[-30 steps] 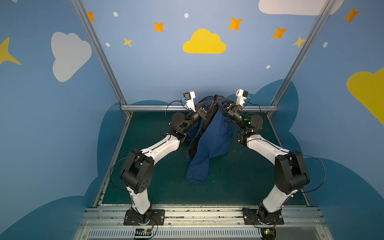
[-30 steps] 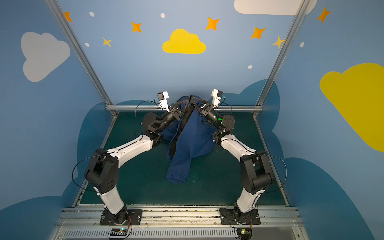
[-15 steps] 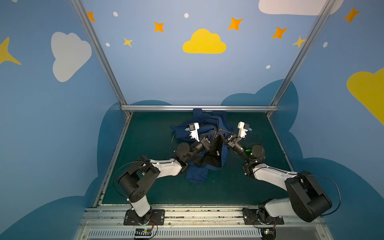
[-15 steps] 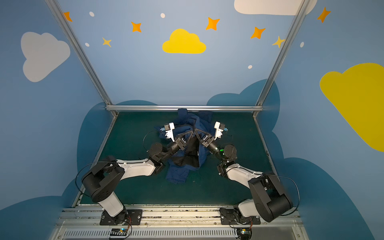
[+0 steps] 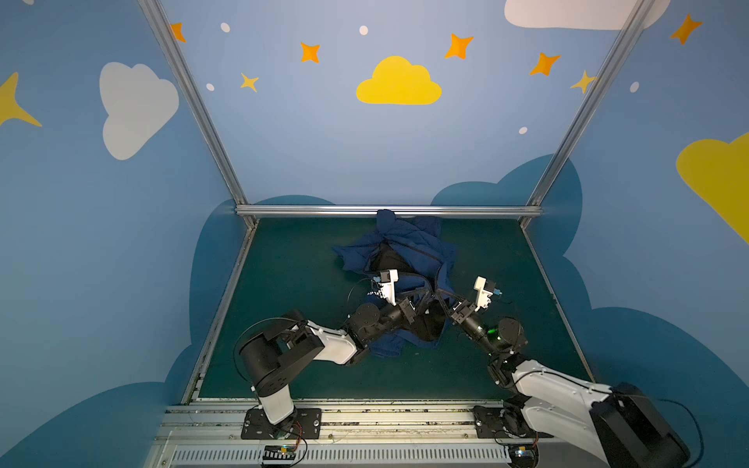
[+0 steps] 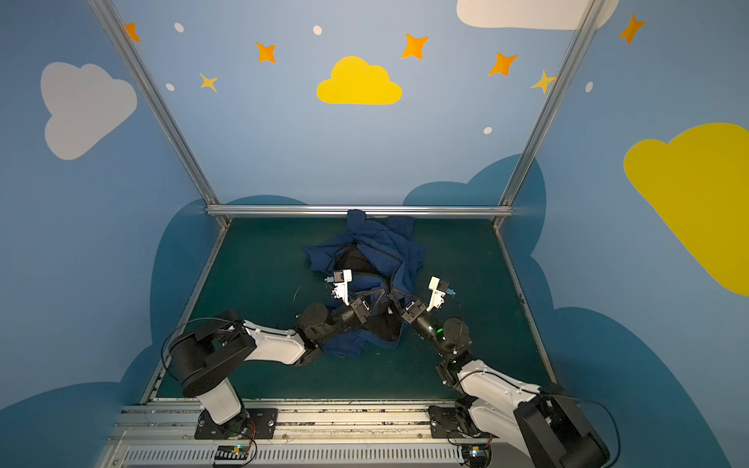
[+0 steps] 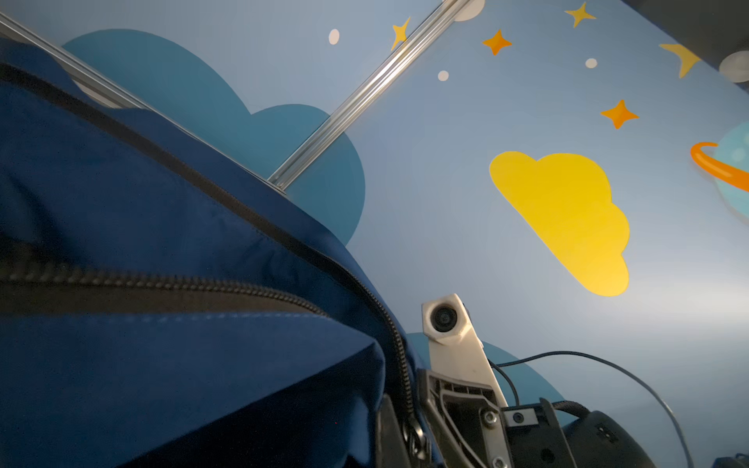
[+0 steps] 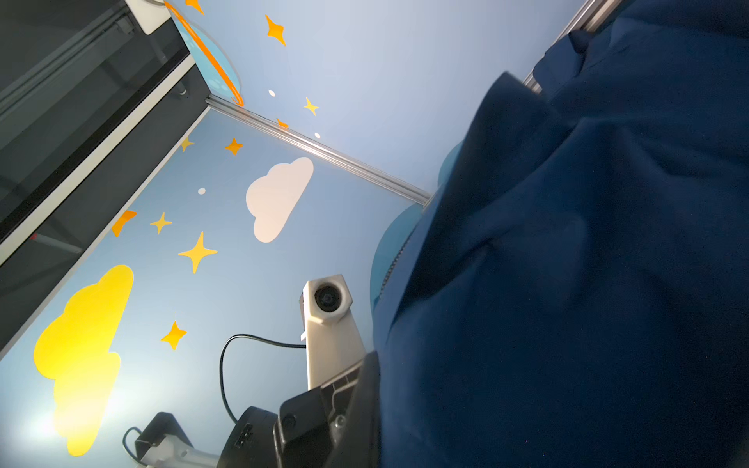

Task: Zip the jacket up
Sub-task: 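Lower both grippers with the zipper edges back onto the table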

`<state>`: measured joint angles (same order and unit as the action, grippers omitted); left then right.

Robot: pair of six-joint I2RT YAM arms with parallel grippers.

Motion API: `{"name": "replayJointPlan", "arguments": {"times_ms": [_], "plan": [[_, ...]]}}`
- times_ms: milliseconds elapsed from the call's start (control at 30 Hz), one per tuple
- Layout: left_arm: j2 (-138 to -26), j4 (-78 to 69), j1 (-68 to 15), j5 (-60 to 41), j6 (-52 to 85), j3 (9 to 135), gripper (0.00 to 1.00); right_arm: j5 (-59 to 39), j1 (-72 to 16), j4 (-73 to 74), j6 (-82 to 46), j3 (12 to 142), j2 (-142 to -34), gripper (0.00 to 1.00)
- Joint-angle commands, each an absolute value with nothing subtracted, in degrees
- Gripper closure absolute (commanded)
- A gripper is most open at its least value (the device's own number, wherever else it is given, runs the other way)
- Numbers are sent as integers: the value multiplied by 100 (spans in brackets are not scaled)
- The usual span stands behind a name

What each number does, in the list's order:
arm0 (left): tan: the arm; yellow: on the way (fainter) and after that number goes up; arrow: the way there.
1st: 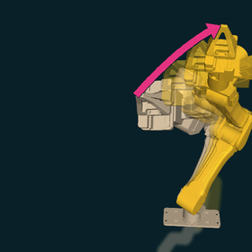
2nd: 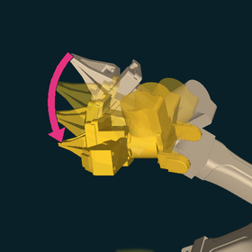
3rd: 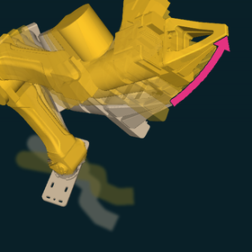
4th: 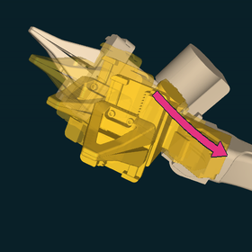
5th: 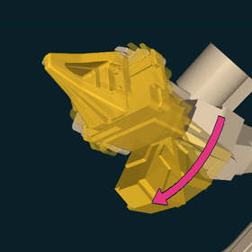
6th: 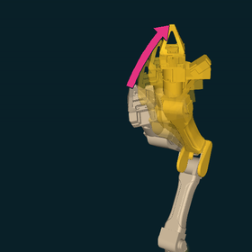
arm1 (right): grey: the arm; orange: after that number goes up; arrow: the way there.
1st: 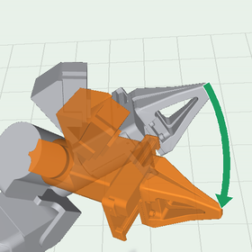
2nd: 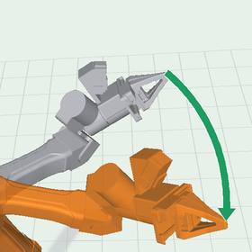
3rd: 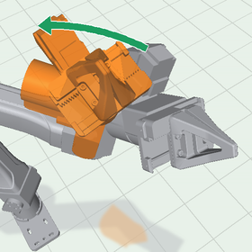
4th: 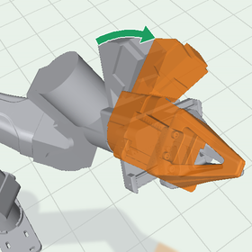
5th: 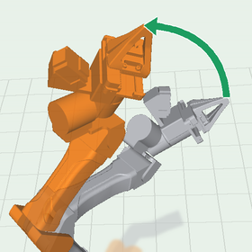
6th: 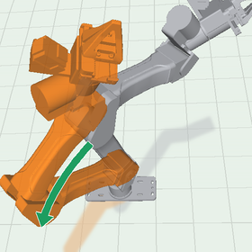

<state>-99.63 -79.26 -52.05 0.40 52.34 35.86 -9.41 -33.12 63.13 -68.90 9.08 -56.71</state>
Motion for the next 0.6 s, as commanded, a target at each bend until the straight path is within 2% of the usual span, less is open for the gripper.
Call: {"name": "replayJointPlan", "arguments": {"times_ms": [0,100,133,300,367,500,567], "plan": [[-9921,-7867,-5219,72,5410,3576,97,-448,-3235,5700,-6645,917,-5156,100],[-9974,-7807,-5256,-6,5475,3731,97,-442,-3234,5444,-6626,905,-4919,99],[-9972,-7769,-5254,-53,5491,3783,97,-426,-3234,5387,-6636,880,-4864,94],[-9695,-7257,-5209,-116,5467,3875,97,-420,-3226,4586,-6689,988,-4515,62],[-9600,-7103,-5108,-175,5605,3806,97,-209,-3221,3594,-6941,1094,-4235,51],[-9526,-6909,-4733,-698,6026,3613,97,314,-3185,1540,-7430,1308,-3513,21],[-9327,-6534,-4638,-812,6069,3535,97,583,-3158,26,-7607,1589,-3131,18]]}}
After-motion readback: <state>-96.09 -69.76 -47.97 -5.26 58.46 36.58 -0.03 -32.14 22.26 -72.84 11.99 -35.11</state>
